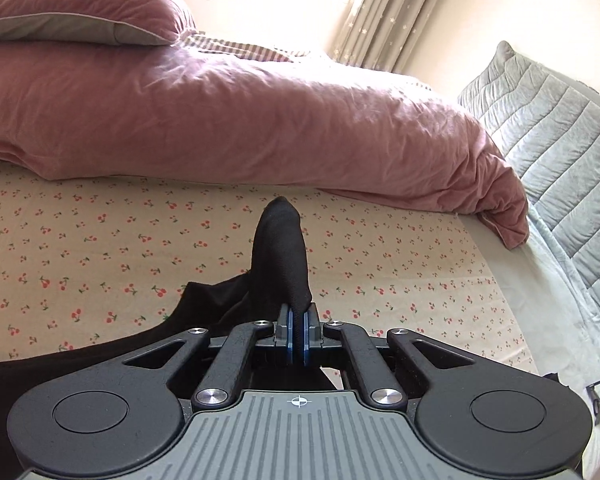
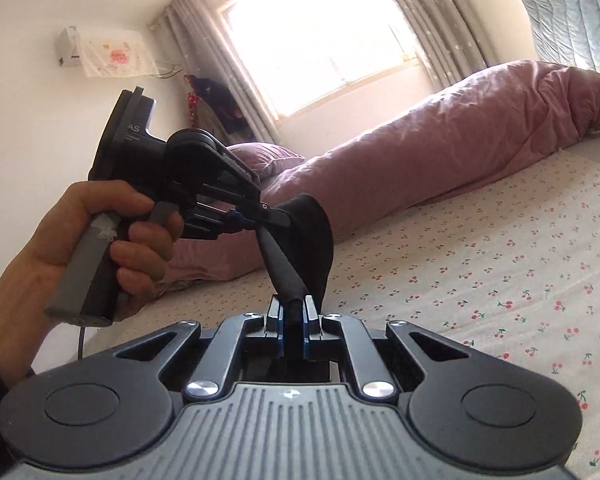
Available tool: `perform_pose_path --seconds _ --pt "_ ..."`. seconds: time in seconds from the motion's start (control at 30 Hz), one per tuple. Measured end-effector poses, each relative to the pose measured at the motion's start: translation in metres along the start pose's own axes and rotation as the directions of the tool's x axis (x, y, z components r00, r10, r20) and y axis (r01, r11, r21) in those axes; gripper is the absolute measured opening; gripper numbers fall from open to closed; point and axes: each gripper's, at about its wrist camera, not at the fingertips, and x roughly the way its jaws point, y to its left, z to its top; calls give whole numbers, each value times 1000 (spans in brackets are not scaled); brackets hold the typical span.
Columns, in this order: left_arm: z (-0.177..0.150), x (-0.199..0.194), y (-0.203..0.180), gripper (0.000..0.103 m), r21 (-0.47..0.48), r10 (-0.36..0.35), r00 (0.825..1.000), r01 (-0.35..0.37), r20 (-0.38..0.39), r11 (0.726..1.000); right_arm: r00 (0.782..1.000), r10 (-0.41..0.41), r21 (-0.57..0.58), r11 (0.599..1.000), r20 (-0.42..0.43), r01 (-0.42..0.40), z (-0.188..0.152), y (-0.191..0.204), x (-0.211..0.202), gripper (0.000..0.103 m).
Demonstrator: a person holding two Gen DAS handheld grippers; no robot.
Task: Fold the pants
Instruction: 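Fold the held corner over the trousers with the left gripper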
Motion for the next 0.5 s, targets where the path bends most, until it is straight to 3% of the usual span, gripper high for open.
perform_pose_path --seconds 0.2,0.37,0.5 --pt "-23 -40 71 4 -45 29 997 -26 73 999 997 66 -152 986 -26 -70 -19 60 24 0" --pt "-59 -55 151 3 -155 38 992 -19 118 988 990 68 -291 951 -126 -102 -44 121 53 0" --pt "-82 -54 207 3 -241 44 993 -16 109 970 977 54 -375 918 -206 -130 -69 159 75 0"
